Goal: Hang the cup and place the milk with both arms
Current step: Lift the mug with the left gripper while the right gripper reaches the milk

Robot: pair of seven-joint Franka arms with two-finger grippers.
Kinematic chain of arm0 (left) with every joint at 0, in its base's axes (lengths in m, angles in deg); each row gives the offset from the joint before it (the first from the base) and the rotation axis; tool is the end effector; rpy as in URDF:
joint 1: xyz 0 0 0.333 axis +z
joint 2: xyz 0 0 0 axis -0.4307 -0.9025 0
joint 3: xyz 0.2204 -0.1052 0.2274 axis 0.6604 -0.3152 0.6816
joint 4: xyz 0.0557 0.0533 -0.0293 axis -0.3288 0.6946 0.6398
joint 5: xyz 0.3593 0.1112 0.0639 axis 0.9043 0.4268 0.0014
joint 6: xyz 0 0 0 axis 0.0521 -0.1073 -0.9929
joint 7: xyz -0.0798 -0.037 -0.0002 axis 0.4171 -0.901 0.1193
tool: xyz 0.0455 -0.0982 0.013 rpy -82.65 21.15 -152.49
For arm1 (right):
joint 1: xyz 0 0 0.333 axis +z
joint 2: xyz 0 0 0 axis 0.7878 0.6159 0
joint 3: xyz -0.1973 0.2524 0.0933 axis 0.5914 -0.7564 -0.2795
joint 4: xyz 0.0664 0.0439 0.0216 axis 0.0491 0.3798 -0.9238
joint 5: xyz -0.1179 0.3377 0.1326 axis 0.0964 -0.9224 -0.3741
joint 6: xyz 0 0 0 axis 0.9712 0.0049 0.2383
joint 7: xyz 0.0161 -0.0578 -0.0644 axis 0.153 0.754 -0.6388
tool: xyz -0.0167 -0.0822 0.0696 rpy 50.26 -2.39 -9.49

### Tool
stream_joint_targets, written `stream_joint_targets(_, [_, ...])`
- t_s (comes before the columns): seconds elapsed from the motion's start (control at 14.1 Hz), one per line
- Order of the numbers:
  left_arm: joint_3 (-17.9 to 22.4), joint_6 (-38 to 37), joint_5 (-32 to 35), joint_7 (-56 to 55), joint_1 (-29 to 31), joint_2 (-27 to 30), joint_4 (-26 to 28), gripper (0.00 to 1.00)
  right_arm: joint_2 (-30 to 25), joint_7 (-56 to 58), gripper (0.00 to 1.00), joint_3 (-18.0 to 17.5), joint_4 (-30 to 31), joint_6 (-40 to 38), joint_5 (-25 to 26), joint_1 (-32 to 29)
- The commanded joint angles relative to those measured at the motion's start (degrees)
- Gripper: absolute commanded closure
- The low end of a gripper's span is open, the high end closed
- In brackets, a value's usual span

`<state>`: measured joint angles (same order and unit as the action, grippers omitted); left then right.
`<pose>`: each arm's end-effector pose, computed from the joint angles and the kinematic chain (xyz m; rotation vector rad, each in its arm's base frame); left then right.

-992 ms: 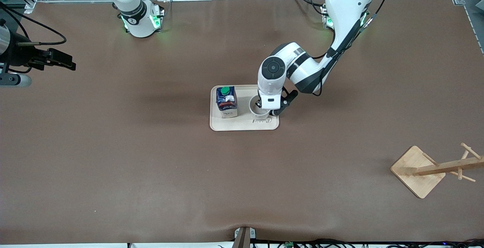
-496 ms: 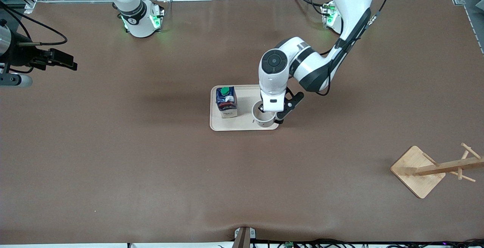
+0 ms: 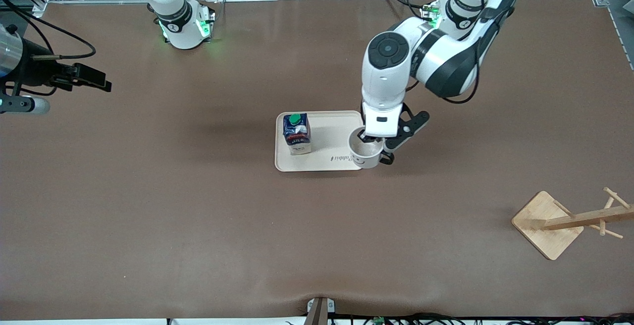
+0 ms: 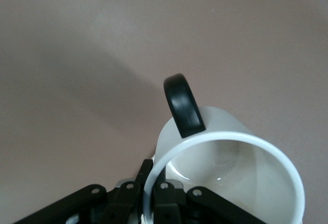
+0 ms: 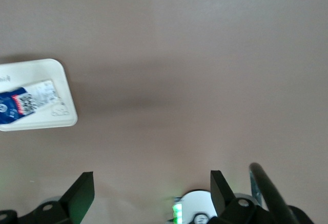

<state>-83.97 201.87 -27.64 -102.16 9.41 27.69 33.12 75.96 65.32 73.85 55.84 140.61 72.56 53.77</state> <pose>0.5268 -0.3693 0.4412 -2.9070 -0.9693 -0.1532 0.5283 0.0362 0.6298 -3.0078 0.1749 0.3351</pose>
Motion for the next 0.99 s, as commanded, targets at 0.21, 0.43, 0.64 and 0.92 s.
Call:
stream_joint_targets(0.21, [0.1,-6.3,-0.8,10.9,3.3,2.6,-3.6,1.00,3.5,-17.4,0.00,0.1,0.1,2.8,-1.4,10.7])
stream_joint_targets(0.43, [0.1,-7.1,-0.7,18.4,6.8,4.2,-3.5,1.00,8.7,-18.0,0.00,0.1,-0.8,3.2,-2.6,14.4])
stream_joint_targets(0.64, [0.1,-8.5,-0.7,26.8,10.3,5.4,-3.5,1.00,10.9,-19.8,0.00,0.1,0.7,9.8,-4.4,19.8])
stream_joint_targets(0.92, [0.1,-8.9,-0.7,38.5,15.5,7.0,-3.5,1.00,14.8,-32.5,0.00,0.1,2.9,20.9,-4.9,27.2])
